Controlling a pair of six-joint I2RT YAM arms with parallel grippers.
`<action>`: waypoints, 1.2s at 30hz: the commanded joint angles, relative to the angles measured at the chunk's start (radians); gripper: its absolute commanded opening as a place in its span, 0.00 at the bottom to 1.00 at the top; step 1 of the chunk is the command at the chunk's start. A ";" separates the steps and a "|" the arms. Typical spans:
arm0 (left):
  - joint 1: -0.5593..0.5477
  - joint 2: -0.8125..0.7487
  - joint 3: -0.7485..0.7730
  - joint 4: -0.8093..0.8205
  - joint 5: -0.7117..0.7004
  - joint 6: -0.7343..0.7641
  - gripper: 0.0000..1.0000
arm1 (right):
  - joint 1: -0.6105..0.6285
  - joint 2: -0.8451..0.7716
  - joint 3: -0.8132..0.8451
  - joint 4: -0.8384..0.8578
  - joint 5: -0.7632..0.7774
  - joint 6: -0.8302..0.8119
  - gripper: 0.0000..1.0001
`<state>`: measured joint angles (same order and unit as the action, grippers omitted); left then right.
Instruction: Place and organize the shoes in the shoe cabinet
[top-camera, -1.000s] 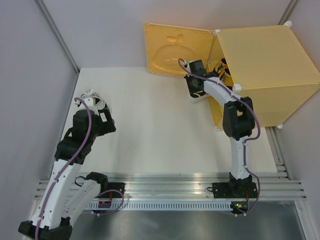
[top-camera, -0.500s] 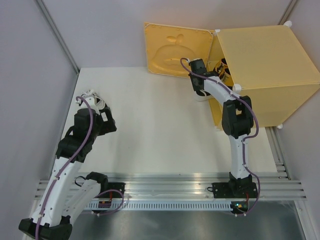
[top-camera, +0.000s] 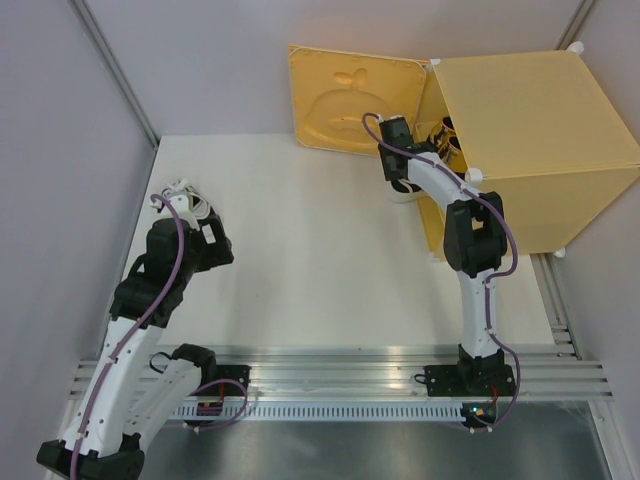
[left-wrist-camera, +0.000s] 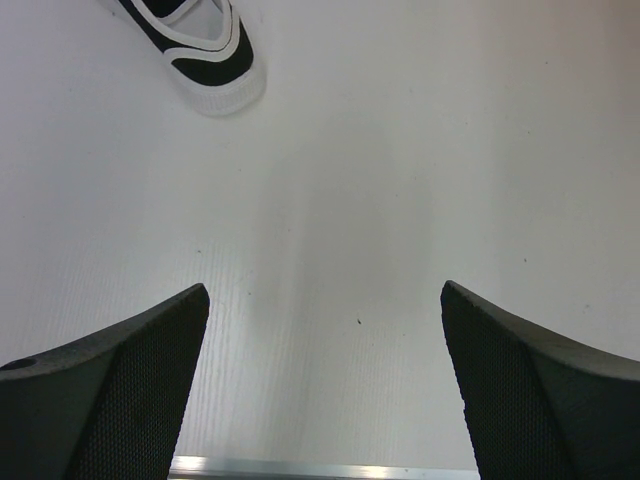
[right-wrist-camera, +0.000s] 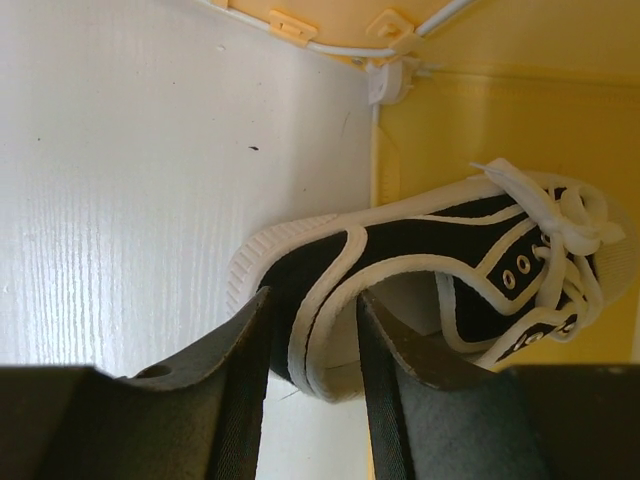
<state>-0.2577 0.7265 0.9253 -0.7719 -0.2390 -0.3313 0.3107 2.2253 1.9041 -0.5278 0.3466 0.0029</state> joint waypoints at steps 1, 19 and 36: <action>-0.002 0.005 0.014 0.037 0.030 0.006 0.99 | 0.004 -0.050 0.004 0.003 0.020 0.084 0.44; -0.002 0.007 0.023 0.028 0.032 0.025 0.99 | 0.016 0.016 0.090 -0.072 0.184 0.117 0.01; -0.002 0.014 0.024 0.029 0.024 0.025 0.99 | -0.032 0.027 0.073 0.035 0.391 -0.151 0.01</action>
<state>-0.2577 0.7456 0.9253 -0.7719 -0.2234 -0.3313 0.2886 2.2501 1.9907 -0.5667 0.6094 -0.0376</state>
